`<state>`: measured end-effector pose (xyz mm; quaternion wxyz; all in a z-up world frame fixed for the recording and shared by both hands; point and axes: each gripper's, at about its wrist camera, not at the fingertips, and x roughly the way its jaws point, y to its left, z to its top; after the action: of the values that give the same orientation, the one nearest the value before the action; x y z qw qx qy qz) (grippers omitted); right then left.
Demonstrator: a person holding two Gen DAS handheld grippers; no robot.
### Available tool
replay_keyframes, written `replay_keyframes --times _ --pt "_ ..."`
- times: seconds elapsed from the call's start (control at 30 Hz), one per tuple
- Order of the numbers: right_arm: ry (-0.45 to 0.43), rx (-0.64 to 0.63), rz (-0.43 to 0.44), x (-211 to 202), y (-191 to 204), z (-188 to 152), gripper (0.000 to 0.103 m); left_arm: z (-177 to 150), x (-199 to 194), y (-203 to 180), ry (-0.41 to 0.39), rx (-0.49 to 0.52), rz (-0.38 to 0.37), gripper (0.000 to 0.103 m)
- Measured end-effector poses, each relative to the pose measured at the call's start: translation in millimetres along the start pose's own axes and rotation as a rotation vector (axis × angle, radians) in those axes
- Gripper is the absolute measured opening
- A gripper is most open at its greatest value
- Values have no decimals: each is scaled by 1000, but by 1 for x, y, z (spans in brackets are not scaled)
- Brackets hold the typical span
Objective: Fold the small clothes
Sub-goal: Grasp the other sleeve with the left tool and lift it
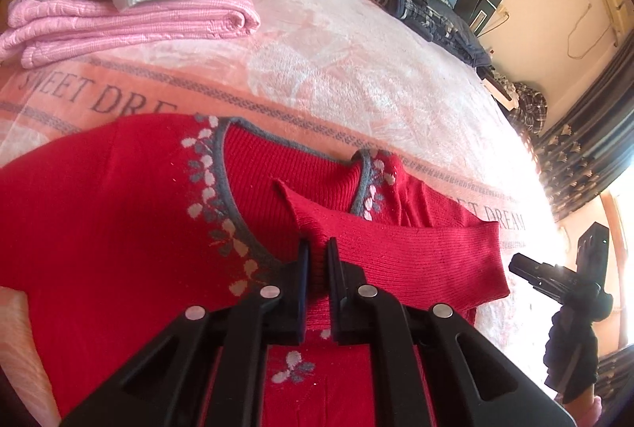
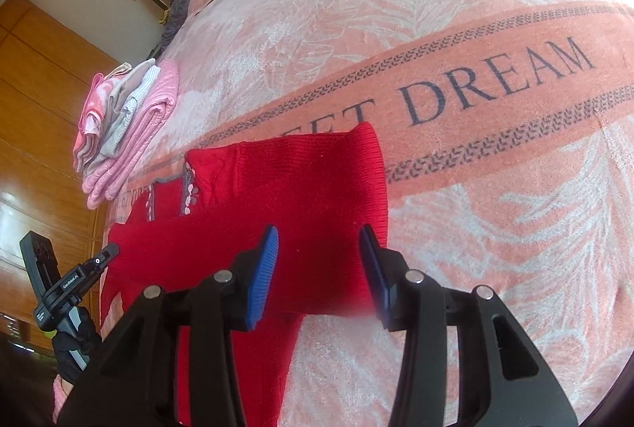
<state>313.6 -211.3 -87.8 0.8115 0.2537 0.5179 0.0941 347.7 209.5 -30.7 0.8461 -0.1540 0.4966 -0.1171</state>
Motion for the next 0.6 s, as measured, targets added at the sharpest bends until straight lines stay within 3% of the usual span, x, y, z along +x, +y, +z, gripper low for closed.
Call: replay_keyframes --times 0.2,0.33,0.43,0.6 --pt "37 -11 12 18 14 -1 47 21 -30 57 -78 -37 80 8" --pt "97 -9 31 39 25 -5 47 20 -21 94 -36 -74 98 8" --pt "130 -36 -15 53 34 -9 47 9 -2 112 15 -94 110 10" --pt "153 -96 -176 64 42 -14 37 -10 25 132 83 -91 197 19"
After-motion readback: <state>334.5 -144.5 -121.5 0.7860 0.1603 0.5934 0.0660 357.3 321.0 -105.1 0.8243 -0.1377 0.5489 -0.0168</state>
